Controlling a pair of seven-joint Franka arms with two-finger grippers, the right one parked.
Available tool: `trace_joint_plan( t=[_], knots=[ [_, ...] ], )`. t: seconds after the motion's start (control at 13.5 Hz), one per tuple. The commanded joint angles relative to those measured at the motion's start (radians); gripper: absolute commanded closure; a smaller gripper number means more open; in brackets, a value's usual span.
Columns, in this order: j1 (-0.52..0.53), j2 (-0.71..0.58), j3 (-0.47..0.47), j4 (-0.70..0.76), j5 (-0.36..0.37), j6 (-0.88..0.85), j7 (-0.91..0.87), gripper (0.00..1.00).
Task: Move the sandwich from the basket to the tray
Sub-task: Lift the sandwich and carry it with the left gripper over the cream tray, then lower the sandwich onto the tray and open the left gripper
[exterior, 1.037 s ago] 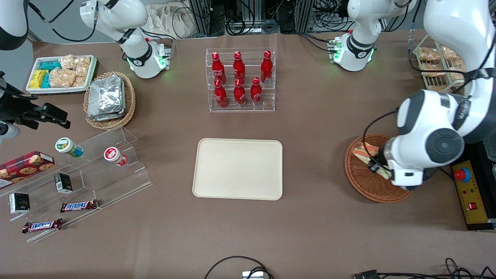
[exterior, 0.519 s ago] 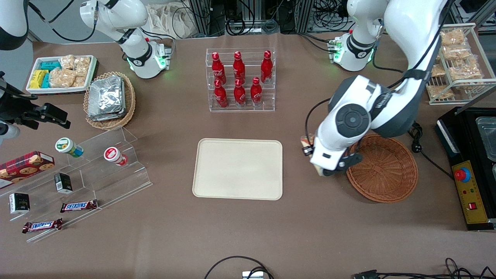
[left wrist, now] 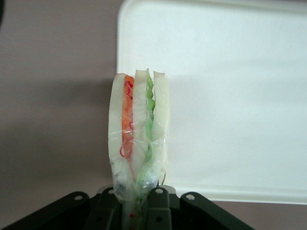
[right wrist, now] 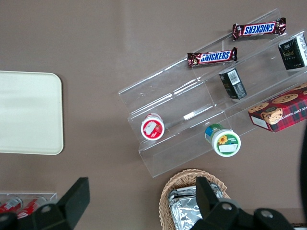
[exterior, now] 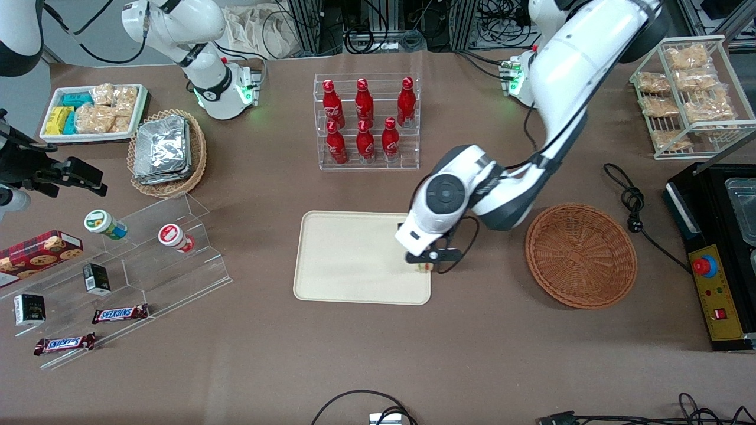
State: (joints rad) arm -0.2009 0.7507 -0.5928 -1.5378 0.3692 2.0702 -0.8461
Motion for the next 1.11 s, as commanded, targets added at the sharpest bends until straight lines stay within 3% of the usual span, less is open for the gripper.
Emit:
trace_joint_plan(
  t=[0.0, 0.3, 0.37, 0.44, 0.81, 1.04],
  knots=[
    [-0.028, 0.065, -0.001, 0.033, 0.105, 0.036, 0.022, 1.0],
    [-0.022, 0.078, 0.005, 0.033, 0.108, 0.074, 0.128, 1.0],
    [-0.022, 0.076, 0.005, 0.034, 0.102, 0.074, 0.115, 0.8],
    [-0.022, 0.075, 0.005, 0.034, 0.103, 0.074, 0.113, 0.01],
    [-0.005, 0.055, 0.002, 0.036, 0.097, 0.071, 0.113, 0.0],
    [0.06, -0.02, -0.005, 0.002, 0.094, 0.041, 0.13, 0.0]
  ],
)
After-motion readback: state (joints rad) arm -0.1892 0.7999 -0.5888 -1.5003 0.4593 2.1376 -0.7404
